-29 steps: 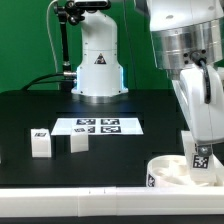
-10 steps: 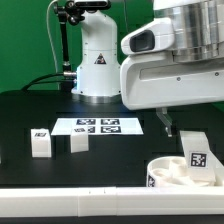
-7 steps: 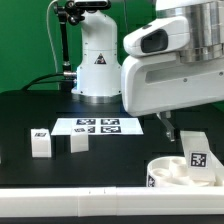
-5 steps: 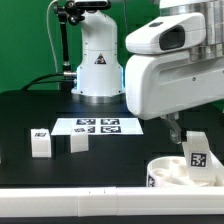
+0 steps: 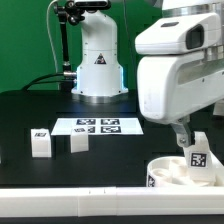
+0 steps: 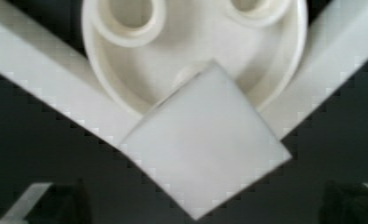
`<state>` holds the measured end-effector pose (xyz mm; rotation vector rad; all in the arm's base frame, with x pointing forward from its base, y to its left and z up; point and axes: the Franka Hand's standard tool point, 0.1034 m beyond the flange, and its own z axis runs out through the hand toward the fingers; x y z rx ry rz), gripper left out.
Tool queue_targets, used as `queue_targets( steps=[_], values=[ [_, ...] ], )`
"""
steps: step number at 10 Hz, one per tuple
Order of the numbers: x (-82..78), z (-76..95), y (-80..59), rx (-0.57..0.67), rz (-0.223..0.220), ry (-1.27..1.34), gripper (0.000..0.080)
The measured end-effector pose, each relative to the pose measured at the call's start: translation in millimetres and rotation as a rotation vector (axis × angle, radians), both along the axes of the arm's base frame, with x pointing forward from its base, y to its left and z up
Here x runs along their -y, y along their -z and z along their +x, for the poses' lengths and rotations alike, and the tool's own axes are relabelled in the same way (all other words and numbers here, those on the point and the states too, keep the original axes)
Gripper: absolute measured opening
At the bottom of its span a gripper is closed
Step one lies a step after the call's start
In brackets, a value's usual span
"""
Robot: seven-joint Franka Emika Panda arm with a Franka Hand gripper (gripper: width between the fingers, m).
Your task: Assemble stool
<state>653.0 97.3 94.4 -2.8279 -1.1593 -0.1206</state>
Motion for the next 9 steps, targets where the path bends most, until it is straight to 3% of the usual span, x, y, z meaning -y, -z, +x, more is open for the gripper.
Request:
queue_targets(
  steps=[5,9],
  values=[
    [-0.6,-1.2,1.6,0.040,-0.066,-0.430,0.0649],
    [0.0,-9.1,11.9,0.033,-0.071,-0.452,0.0649]
  ],
)
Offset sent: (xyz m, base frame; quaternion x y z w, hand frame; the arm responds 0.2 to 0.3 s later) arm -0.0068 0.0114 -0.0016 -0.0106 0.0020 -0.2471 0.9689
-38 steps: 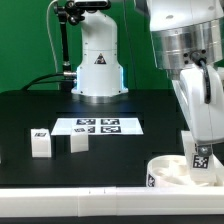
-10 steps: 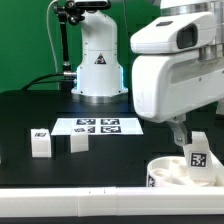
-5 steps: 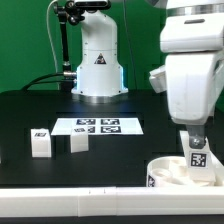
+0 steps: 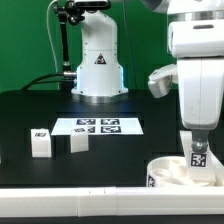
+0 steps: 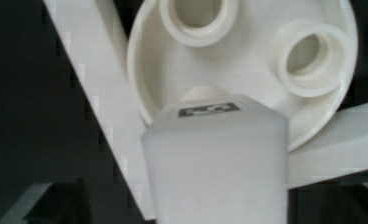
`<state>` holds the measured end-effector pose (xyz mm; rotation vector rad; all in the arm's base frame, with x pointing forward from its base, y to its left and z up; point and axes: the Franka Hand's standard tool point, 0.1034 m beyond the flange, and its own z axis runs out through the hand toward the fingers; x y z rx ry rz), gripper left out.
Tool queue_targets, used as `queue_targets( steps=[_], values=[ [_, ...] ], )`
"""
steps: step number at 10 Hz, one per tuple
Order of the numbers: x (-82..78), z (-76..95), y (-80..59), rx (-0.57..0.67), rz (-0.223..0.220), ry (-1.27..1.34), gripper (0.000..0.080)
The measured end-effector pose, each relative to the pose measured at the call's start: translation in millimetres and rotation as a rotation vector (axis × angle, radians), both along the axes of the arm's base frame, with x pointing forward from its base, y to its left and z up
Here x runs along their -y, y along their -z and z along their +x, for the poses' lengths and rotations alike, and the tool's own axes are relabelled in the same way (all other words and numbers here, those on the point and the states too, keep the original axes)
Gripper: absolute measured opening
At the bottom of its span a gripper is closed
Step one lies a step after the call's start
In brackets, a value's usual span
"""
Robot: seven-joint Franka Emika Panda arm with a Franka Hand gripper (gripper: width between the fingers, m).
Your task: Assemble stool
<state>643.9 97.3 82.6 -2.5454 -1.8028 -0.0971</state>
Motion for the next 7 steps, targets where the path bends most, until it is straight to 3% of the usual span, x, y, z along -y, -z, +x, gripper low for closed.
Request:
queue_targets(
  steps=[4,5,6,7],
  values=[
    [0.9,-3.8,8.9,-0.015,-0.001,0.006,0.0629],
    [0.8,-3.8,9.2,-0.017,-0.001,0.007,0.0500],
    [1.4,-3.9,9.7,-0.017,-0.001,0.008,0.0500],
    [1.9,-3.8,9.8,-0.017,-0.001,0.009,0.0335]
  ],
)
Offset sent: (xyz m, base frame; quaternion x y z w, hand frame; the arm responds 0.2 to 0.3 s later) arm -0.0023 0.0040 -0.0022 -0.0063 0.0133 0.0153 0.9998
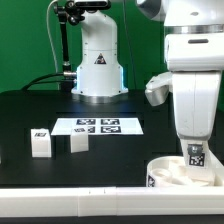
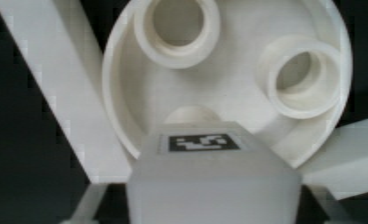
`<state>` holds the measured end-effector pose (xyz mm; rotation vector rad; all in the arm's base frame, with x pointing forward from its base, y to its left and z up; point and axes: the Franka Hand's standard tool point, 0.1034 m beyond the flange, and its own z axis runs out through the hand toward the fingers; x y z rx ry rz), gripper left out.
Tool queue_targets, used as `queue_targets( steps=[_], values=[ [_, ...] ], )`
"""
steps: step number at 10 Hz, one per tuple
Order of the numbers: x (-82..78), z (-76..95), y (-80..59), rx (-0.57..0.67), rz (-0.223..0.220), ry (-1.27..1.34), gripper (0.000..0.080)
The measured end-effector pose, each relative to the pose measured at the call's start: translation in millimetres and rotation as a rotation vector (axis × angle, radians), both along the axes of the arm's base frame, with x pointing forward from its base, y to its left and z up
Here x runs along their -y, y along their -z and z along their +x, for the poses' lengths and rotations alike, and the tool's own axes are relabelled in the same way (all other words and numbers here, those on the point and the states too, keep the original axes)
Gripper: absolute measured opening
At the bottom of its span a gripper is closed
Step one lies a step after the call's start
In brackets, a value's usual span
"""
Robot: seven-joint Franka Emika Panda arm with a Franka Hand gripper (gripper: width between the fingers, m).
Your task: Assemble stool
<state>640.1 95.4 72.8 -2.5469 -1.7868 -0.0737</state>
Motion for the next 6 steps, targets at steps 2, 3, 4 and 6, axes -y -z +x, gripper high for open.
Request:
queue_targets(
  steps=[2,3,4,6],
  values=[
    [0.1,0.0,0.0,-0.001,0.000,0.015,0.0337],
    [0.1,0.0,0.1,-0.002,0.001,0.039,0.0337],
    [0.3,0.0,0.1,-0.002,0.001,0.039,0.0337],
    [-0.1,-0.1,0.2,-0.011,0.006,0.196,0.0337]
  ],
)
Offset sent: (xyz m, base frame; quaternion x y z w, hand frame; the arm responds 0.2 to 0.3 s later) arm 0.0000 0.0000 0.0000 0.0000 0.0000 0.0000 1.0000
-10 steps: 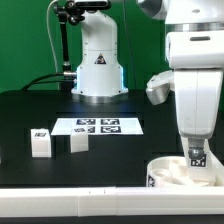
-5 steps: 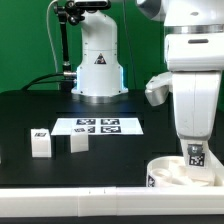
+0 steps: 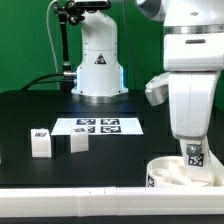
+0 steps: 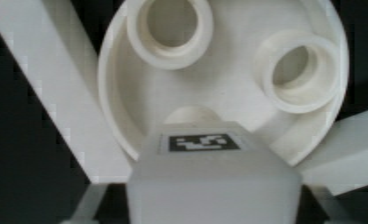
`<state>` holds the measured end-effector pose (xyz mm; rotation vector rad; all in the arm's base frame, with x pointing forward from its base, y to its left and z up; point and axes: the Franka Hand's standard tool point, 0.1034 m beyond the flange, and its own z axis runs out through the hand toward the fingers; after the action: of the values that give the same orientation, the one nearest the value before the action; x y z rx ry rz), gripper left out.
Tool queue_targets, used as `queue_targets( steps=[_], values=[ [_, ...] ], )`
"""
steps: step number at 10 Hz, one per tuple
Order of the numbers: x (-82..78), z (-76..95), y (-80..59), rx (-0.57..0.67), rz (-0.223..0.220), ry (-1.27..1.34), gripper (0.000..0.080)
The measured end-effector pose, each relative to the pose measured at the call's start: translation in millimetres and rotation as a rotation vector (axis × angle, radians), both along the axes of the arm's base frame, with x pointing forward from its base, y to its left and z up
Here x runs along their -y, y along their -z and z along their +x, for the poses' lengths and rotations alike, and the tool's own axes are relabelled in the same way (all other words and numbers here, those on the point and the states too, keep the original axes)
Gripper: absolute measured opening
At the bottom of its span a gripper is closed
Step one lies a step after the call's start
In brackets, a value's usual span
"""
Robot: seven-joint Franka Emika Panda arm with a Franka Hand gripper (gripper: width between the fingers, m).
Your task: Assemble stool
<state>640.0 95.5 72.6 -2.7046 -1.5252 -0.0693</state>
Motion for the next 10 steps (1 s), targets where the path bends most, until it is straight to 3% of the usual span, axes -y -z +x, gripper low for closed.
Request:
queue_targets(
  steps=[5,10],
  values=[
    [-0.6,-0.6,0.6,-0.025,0.020,0.386,0.0338],
    [-2.1,-1.3,1.1,-0.058,0.105,0.944,0.0338]
  ],
)
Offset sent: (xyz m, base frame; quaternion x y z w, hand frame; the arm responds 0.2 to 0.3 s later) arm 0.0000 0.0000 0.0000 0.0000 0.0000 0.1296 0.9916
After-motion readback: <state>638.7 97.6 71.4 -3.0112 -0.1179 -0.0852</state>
